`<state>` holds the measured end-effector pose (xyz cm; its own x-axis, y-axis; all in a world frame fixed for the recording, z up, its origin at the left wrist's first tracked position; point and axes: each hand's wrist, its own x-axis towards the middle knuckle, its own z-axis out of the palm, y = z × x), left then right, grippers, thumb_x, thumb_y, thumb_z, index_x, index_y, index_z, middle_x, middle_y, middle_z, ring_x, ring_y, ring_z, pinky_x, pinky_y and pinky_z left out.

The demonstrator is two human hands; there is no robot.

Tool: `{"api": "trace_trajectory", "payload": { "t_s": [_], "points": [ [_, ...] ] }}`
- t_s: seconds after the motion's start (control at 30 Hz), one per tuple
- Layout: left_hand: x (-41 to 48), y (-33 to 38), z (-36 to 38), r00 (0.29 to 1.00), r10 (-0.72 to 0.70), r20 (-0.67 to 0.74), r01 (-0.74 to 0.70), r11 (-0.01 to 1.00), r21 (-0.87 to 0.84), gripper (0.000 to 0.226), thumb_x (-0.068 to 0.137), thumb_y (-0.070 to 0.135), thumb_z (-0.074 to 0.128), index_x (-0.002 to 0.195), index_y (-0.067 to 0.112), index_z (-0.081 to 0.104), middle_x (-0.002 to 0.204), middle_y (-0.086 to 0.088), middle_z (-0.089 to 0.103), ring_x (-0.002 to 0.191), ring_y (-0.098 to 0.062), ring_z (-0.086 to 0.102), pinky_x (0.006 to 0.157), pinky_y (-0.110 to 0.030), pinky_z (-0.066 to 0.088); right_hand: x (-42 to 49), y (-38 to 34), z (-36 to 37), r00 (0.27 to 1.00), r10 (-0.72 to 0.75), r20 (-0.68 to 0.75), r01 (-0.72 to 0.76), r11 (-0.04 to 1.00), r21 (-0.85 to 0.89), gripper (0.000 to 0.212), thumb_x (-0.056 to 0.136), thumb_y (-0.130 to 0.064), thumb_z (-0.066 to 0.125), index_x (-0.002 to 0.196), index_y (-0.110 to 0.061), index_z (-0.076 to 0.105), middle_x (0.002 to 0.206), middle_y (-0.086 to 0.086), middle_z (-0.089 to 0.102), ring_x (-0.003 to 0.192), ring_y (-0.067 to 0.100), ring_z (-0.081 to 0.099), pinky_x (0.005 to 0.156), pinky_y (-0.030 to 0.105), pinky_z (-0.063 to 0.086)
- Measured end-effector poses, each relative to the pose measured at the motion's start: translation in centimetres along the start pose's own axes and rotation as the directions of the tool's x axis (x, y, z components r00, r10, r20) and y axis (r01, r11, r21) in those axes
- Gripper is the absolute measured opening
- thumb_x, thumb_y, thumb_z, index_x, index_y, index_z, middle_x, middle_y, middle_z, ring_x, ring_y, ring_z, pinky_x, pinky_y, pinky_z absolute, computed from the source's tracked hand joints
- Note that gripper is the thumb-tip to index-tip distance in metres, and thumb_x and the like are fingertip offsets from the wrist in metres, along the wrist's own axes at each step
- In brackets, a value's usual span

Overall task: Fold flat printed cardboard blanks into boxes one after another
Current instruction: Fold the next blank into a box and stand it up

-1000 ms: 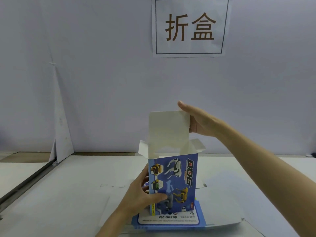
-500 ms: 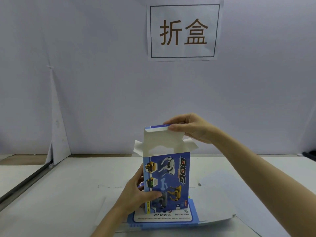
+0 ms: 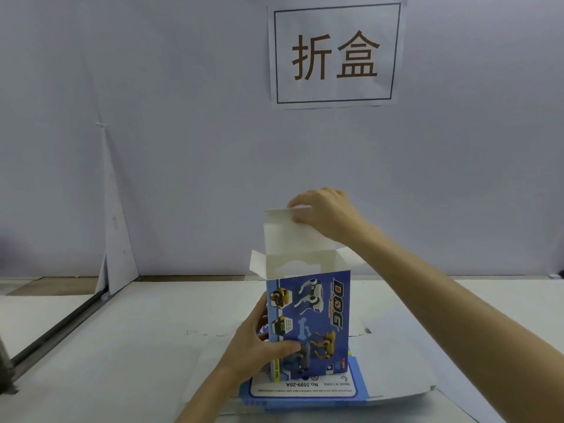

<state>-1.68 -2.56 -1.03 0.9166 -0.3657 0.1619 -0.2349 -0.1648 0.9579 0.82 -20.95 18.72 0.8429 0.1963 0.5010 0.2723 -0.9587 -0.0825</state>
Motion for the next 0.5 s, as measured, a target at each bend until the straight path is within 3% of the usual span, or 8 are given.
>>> {"api": "trace_trajectory", "payload": {
  "t_s": [0.03,0.1,0.17,0.23,0.27,0.33,0.4,0.5],
  "points": [
    [-0.1,-0.1,0.1,1.0,-0.005,0.0,0.005,1.0,-0.003,0.092,0.056,0.041,0.082,0.136,0.027,0.04,0.11,0.02,0.064,0.098,0.002,0.064,0.069,-0.017,0.055,-0.3,0.6,0.5,0.999,0.041,-0.007,-0.041,0.999,-0.028,0.044,0.097,-0.041,0.05,0.14,-0.028,0.048,0.148,0.005,0.043,0.136,0.028,0.037,0.112,0.046,0.027],
    [-0.3,-0.4,0.1,1.0,-0.009,0.008,0.009,1.0,-0.026,0.096,0.056,0.042,0.082,0.139,0.027,0.036,0.118,0.013,0.062,0.101,-0.003,0.065,0.072,-0.022,0.057,-1.9,1.8,1.4,0.984,0.162,-0.077,-0.136,0.954,0.266,0.053,0.099,-0.045,0.043,0.149,-0.03,0.031,0.159,0.004,0.021,0.145,0.024,0.02,0.117,0.044,0.016],
    [-0.5,-0.6,0.2,1.0,-0.015,0.007,0.015,0.999,-0.039,0.099,0.059,0.042,0.081,0.144,0.026,0.032,0.126,0.007,0.06,0.109,-0.013,0.063,0.084,-0.033,0.058,-5.1,3.0,2.9,0.88,0.407,-0.246,-0.097,0.659,0.746,0.048,0.102,-0.041,0.039,0.148,-0.026,0.033,0.154,0.002,0.032,0.141,0.019,0.031,0.114,0.038,0.025],
    [-0.7,-0.6,0.5,1.0,-0.013,-0.007,0.013,0.999,-0.051,0.095,0.062,0.044,0.077,0.144,0.03,0.031,0.128,0.005,0.058,0.112,-0.016,0.061,0.089,-0.036,0.056,-9.0,3.9,4.7,0.743,0.638,-0.203,0.0,0.303,0.953,0.042,0.103,-0.035,0.035,0.142,-0.021,0.04,0.142,0.004,0.046,0.131,0.023,0.045,0.108,0.038,0.036],
    [-0.7,-0.4,0.7,1.0,-0.005,-0.019,0.003,0.996,-0.09,0.087,0.065,0.045,0.073,0.142,0.033,0.034,0.126,0.006,0.06,0.111,-0.014,0.062,0.087,-0.033,0.057,-10.5,3.9,6.0,0.753,0.648,-0.118,-0.045,0.229,0.972,0.043,0.102,-0.035,0.032,0.141,-0.019,0.04,0.141,0.006,0.048,0.129,0.025,0.047,0.106,0.038,0.037],
    [-0.5,0.5,1.1,0.997,0.014,-0.074,-0.03,0.973,-0.228,0.064,0.072,0.044,0.064,0.132,0.033,0.046,0.12,0.008,0.064,0.103,-0.006,0.065,0.076,-0.021,0.056,-12.5,3.5,8.4,0.853,0.509,0.116,-0.246,0.196,0.949,0.047,0.101,-0.034,0.03,0.145,-0.017,0.035,0.146,0.007,0.044,0.133,0.024,0.043,0.11,0.039,0.032],
    [-0.1,1.9,1.5,0.992,0.032,-0.123,-0.07,0.948,-0.309,0.043,0.077,0.041,0.056,0.119,0.03,0.055,0.108,0.012,0.07,0.094,-0.001,0.067,0.069,-0.013,0.052,-13.4,2.1,9.8,0.886,0.364,0.286,-0.377,0.207,0.903,0.057,0.099,-0.028,0.048,0.15,-0.019,0.024,0.149,0.004,0.041,0.135,0.022,0.043,0.112,0.038,0.035],
    [0.2,3.9,1.8,0.972,0.082,-0.219,-0.142,0.95,-0.276,0.036,0.082,0.04,0.051,0.108,0.018,0.062,0.076,0.008,0.074,0.068,-0.007,0.07,0.055,-0.013,0.05,-13.8,0.1,9.3,0.94,0.255,0.226,-0.285,0.224,0.932,0.087,0.079,-0.05,0.069,0.149,-0.037,0.019,0.14,-0.008,0.049,0.119,0.017,0.059,0.086,0.035,0.057]
  ]
}}
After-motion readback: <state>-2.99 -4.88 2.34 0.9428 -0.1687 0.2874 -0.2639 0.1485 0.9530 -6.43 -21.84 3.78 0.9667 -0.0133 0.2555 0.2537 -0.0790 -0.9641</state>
